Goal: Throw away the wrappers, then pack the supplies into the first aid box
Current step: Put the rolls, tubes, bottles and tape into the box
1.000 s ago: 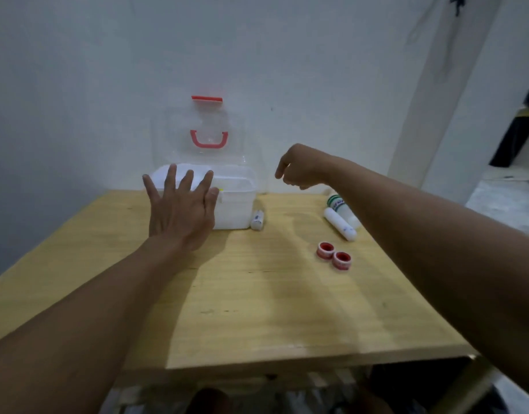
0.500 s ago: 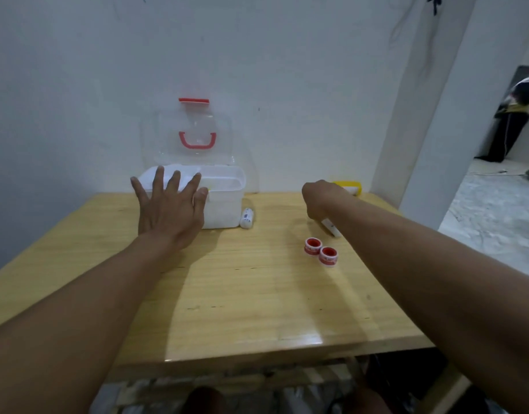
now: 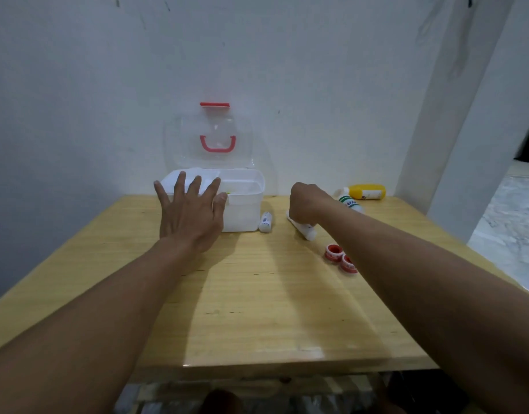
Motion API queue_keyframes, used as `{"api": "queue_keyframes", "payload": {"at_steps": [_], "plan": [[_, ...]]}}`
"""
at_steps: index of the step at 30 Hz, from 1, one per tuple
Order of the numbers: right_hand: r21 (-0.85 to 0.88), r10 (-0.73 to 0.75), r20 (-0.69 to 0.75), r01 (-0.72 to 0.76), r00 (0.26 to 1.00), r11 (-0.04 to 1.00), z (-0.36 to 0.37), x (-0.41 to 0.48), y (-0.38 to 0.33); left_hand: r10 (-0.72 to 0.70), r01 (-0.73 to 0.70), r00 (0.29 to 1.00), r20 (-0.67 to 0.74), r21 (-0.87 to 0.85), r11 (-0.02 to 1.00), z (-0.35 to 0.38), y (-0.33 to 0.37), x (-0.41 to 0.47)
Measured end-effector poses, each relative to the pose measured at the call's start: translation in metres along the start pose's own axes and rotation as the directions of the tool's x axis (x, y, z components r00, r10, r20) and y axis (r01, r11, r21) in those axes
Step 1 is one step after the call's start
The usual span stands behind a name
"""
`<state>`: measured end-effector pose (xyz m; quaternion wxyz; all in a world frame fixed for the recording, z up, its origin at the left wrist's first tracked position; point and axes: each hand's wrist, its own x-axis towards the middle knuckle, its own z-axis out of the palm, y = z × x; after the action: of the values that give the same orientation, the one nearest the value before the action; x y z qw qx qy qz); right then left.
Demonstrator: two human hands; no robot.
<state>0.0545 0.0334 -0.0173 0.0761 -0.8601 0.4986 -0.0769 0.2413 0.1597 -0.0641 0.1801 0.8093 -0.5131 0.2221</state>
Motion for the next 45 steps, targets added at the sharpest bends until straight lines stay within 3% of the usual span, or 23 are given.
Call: {"api": "queue_keyframes", "payload": {"at_steps": [7, 12, 19, 23, 31, 40, 45], "plan": [[0.184, 0.007, 0.137, -0.032, 0.990, 0.982, 0.003, 0.006, -0.021, -0.026, 0.019, 0.998, -0.059, -0.122, 0.992, -0.002, -0.002, 0.000], [0.149, 0.035, 0.153, -0.058, 0.988, 0.987, 0.007, 0.004, -0.025, -0.129, 0.102, 0.987, -0.101, -0.241, 0.965, -0.005, -0.006, 0.004], [0.028, 0.081, 0.190, -0.087, 0.978, 0.996, 0.002, 0.005, -0.030, -0.128, 0.113, 0.991, -0.043, -0.250, 0.962, -0.004, -0.015, 0.002], [0.080, 0.092, 0.142, -0.104, 0.986, 0.991, 0.008, 0.010, -0.025, -0.132, 0.116, 0.990, -0.041, -0.272, 0.955, -0.004, -0.016, 0.001], [0.108, 0.003, 0.073, -0.011, 0.997, 0.994, 0.016, 0.017, -0.013, -0.157, 0.133, 0.986, -0.054, -0.303, 0.944, -0.005, -0.024, -0.001], [0.170, -0.039, -0.122, 0.059, 0.992, 0.984, -0.058, 0.027, -0.022, -0.134, 0.112, 0.989, -0.060, -0.289, 0.951, -0.003, -0.026, -0.003], [0.183, -0.209, -0.028, 0.211, 0.978, 0.960, -0.089, 0.027, -0.063, -0.148, 0.115, 0.985, -0.086, -0.304, 0.946, 0.002, -0.027, -0.001]]}}
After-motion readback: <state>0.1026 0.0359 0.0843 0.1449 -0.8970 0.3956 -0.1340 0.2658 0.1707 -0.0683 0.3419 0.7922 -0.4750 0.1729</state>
